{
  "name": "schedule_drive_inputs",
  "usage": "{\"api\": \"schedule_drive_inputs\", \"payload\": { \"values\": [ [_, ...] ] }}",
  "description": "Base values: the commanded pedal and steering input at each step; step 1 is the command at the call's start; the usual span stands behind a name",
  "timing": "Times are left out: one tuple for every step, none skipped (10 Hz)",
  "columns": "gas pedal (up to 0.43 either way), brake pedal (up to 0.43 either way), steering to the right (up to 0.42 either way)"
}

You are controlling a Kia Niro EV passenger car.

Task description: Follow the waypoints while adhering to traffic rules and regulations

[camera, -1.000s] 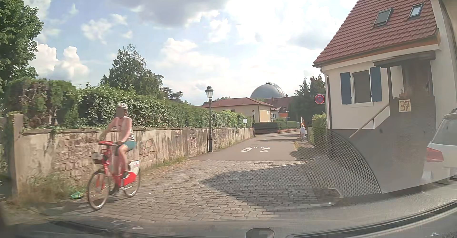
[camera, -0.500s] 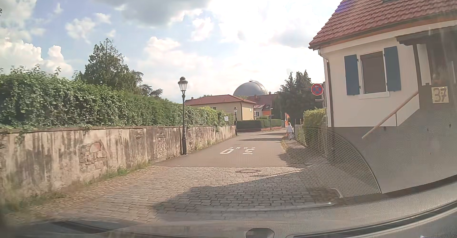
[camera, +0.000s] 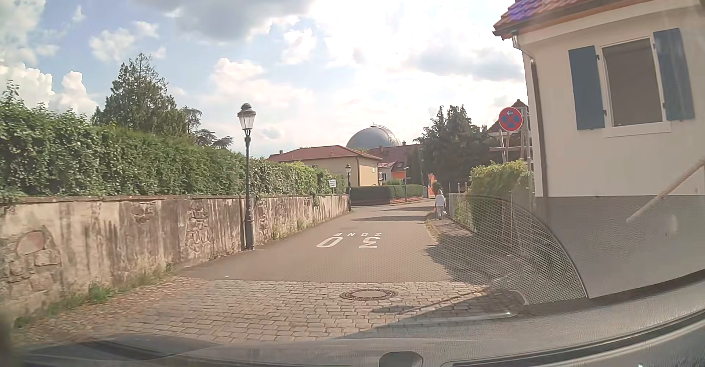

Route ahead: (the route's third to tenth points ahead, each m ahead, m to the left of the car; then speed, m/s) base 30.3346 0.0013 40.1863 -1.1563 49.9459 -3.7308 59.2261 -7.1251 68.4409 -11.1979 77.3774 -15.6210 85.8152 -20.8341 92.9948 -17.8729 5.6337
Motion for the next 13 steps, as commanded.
{"api": "schedule_drive_inputs", "payload": {
  "values": [
    [0.098, 0.0, 0.029],
    [0.098, 0.0, 0.026],
    [0.098, 0.0, 0.022],
    [0.098, 0.0, 0.015],
    [0.098, 0.0, 0.012],
    [0.098, 0.0, 0.013],
    [0.098, 0.0, 0.018],
    [0.098, 0.0, 0.018],
    [0.098, 0.0, 0.014],
    [0.098, 0.0, 0.011],
    [0.098, 0.0, 0.01],
    [0.098, 0.0, 0.011],
    [0.098, 0.0, 0.01]
  ]
}}
